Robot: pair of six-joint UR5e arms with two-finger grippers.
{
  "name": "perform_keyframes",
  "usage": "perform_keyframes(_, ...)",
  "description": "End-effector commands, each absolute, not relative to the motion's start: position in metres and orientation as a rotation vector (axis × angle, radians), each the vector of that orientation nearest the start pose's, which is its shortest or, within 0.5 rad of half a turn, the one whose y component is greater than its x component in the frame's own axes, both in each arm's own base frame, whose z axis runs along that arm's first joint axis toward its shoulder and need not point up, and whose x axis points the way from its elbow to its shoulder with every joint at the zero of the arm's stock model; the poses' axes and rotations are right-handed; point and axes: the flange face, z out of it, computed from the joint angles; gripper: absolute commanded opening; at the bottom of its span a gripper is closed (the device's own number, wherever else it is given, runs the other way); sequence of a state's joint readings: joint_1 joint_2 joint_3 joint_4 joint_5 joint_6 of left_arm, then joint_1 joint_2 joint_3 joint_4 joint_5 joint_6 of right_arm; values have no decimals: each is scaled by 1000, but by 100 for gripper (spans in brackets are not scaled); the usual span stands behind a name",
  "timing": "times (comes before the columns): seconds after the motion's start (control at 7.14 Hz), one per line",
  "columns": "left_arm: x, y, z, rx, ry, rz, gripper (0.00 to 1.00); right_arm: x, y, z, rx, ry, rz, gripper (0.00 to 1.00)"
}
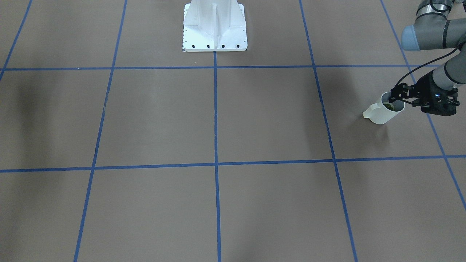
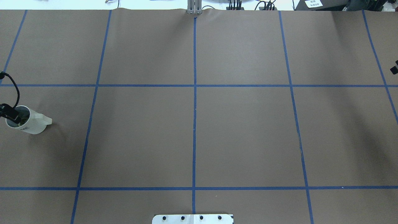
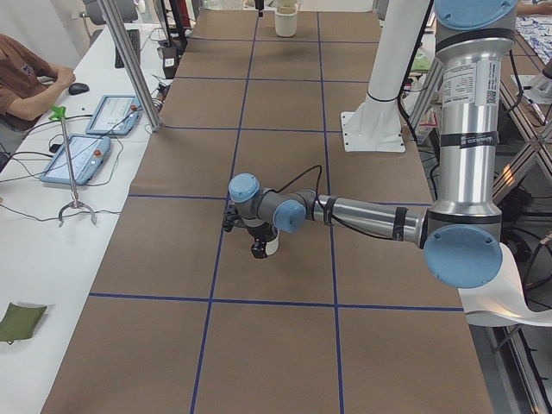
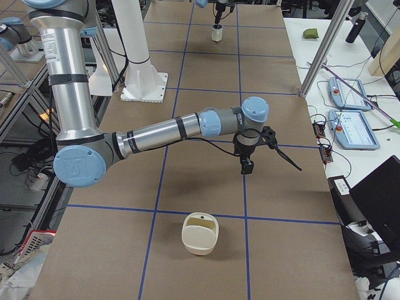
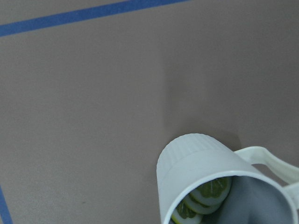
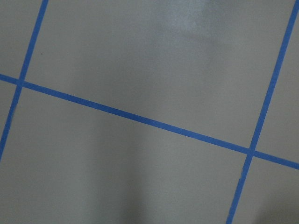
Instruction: Left arm hands cup to right arm to dump lemon
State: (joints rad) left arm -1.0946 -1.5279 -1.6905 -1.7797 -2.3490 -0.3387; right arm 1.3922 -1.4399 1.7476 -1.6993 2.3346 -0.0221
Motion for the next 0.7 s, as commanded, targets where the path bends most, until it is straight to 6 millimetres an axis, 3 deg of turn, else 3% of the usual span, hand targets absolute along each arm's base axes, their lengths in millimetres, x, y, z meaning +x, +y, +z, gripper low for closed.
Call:
perform_keyframes(0.0,171,-464,599,-65,818,242,0,-33,-543,517,114,-780,-259,100)
perform_keyframes(0.28,174,-470,581,-49,840,238,0,-34,-535,520,146,-807,-270,100)
perform_keyframes(0.42,185,-483,515,-70,909,150,0,-38,-530,519,226,-885,-314,100)
perform_keyframes(0.56,206,-523,449,-105,925,47,0,-38,-529,512,267,-912,-254,100)
